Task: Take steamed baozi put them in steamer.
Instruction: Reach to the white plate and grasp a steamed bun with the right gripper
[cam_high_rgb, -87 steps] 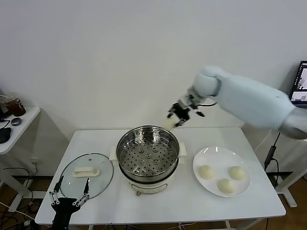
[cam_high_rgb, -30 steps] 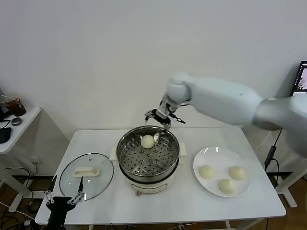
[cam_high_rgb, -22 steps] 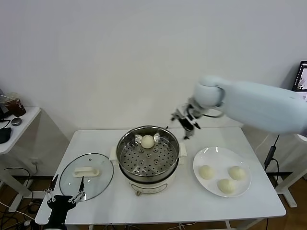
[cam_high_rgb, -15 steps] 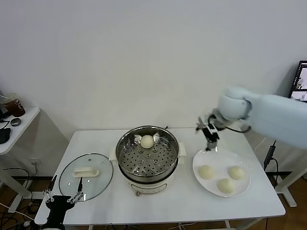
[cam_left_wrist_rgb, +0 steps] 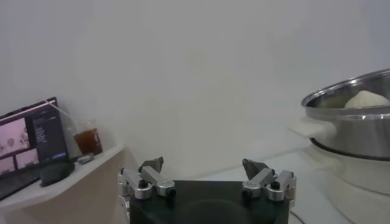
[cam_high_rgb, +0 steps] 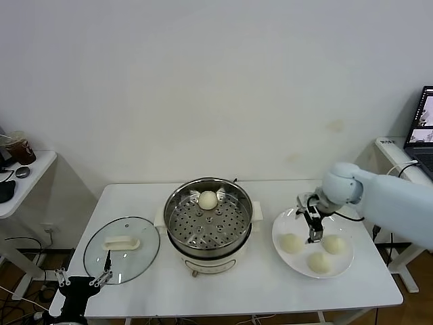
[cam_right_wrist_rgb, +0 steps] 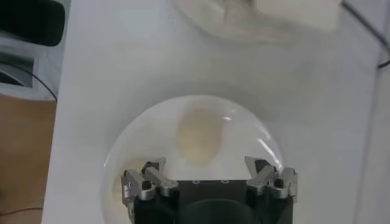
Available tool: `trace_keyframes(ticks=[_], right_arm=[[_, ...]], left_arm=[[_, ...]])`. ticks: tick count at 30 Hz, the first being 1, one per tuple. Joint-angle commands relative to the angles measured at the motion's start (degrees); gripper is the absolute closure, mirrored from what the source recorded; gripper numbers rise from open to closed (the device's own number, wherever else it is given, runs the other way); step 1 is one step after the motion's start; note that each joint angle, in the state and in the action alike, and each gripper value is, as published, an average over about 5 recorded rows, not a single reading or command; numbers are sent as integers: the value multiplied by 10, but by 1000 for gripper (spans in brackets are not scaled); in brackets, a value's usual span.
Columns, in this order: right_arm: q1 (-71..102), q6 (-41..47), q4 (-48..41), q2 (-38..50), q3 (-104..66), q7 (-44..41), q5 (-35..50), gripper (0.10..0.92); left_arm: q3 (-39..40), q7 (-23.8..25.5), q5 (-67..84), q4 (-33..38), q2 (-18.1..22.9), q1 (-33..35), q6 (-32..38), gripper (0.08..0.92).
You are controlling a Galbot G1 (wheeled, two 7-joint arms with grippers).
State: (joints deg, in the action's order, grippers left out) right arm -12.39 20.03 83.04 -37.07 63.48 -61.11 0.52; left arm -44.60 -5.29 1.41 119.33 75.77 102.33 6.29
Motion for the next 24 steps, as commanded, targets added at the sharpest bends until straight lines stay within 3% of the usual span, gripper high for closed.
trace_keyframes(ticks=[1, 15, 24], right_arm=[[94, -20, -60, -30, -60, 2, -46, 203], [131, -39, -93, -69, -85, 23, -60, 204], [132, -38, -98, -80, -97, 32, -64, 299]], left_arm=[[-2, 0, 0, 1, 0, 1, -3, 177], [-9, -1, 1, -1, 0, -1, -3, 177], [-11, 0, 1, 1, 1, 1, -2, 177]])
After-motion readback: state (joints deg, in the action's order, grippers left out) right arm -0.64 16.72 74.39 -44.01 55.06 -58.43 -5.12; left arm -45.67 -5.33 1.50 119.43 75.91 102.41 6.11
